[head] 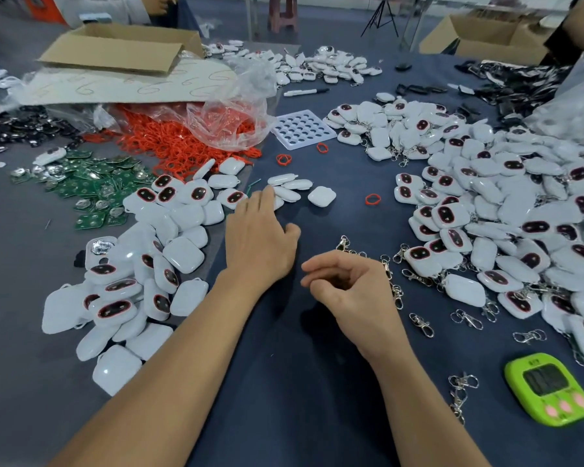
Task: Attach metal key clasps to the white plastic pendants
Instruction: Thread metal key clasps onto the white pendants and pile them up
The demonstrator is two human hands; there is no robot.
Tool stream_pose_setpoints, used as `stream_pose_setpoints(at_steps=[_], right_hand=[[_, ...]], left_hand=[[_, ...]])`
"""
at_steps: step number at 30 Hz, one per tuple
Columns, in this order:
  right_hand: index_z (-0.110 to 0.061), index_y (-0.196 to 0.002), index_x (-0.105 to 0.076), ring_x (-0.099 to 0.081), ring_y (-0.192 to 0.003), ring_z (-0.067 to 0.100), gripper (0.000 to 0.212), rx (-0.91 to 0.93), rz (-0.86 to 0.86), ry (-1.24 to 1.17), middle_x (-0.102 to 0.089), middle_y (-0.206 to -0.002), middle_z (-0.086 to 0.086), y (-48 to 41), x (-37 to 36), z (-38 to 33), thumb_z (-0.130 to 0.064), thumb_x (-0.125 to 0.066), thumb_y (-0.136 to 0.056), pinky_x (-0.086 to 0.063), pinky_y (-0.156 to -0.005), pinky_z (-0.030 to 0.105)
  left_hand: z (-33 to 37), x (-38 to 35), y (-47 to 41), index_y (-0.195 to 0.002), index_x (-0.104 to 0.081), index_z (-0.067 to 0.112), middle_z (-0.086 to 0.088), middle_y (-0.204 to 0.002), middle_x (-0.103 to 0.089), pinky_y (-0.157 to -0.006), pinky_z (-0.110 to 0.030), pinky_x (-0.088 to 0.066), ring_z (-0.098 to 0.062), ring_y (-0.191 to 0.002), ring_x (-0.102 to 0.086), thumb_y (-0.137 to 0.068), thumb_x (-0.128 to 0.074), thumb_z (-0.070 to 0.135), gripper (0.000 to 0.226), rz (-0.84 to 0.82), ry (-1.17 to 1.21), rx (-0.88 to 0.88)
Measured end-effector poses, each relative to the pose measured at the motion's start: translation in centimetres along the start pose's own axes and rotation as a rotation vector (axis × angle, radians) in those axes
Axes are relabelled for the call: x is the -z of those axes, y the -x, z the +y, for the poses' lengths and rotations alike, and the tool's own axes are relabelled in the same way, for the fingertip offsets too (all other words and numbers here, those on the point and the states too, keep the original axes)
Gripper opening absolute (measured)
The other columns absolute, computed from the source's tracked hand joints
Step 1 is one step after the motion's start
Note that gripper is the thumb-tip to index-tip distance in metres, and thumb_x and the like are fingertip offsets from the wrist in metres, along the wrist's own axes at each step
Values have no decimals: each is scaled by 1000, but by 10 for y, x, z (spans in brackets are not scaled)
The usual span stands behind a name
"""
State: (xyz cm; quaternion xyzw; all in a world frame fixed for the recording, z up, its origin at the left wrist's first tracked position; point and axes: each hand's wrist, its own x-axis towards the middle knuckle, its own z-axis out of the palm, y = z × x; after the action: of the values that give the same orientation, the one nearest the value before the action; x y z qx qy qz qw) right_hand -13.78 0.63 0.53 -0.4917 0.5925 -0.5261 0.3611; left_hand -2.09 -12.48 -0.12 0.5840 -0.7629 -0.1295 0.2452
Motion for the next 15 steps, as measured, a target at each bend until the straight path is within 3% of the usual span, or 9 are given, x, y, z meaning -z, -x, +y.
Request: stream_pose_setpoints(at_steps=[5, 7, 10, 13, 15], right_hand=[[-31, -91, -78, -74, -81, 13, 34, -22, 21, -25, -80, -82, -4, -1, 0, 2, -3, -63, -79, -56, -71, 21], [-31, -92, -78, -74, -81, 12, 35, -18, 48, -37, -80, -83, -5, -2, 0, 3, -2, -64, -80, -57, -72, 20], [-30, -97, -79, -77, -81, 12, 34, -44, 136, -104, -81, -90, -5, -4, -2, 4, -4, -62, -83, -58, -75, 20], [-34, -118, -72, -78, -88, 12, 42, -78, 209, -138, -79, -105, -10, -7, -3, 6, -2, -61, -92, -60, -79, 23], [-38, -127, -66, -76, -97, 5, 48, -76, 214, -100, -75, -113, -18, -6, -3, 7, -5, -66, -92, -57, -82, 18]], left_hand=[[-2, -3, -9, -140, -49, 16, -6, -123, -62, -95, -42, -41, -29, -116, -51, -94, -58, 32, 50, 67, 28, 44], [-3, 0, -5, -128, -53, 22, 3, -101, -65, -79, -37, -40, -22, -97, -56, -95, -58, 31, 35, 89, 189, 80], [-6, 5, 4, -103, -60, 34, 13, -76, -65, -67, -28, -37, -4, -75, -58, -96, -58, 37, 8, 103, 383, 111], [-3, 9, 13, -86, -69, 37, 21, -73, -68, -62, -10, -37, 6, -75, -61, -91, -64, 38, 7, -5, 462, 63], [2, 9, 22, -86, -72, 36, 26, -78, -69, -66, -8, -40, 5, -79, -63, -91, -64, 37, 9, -44, 483, -10]])
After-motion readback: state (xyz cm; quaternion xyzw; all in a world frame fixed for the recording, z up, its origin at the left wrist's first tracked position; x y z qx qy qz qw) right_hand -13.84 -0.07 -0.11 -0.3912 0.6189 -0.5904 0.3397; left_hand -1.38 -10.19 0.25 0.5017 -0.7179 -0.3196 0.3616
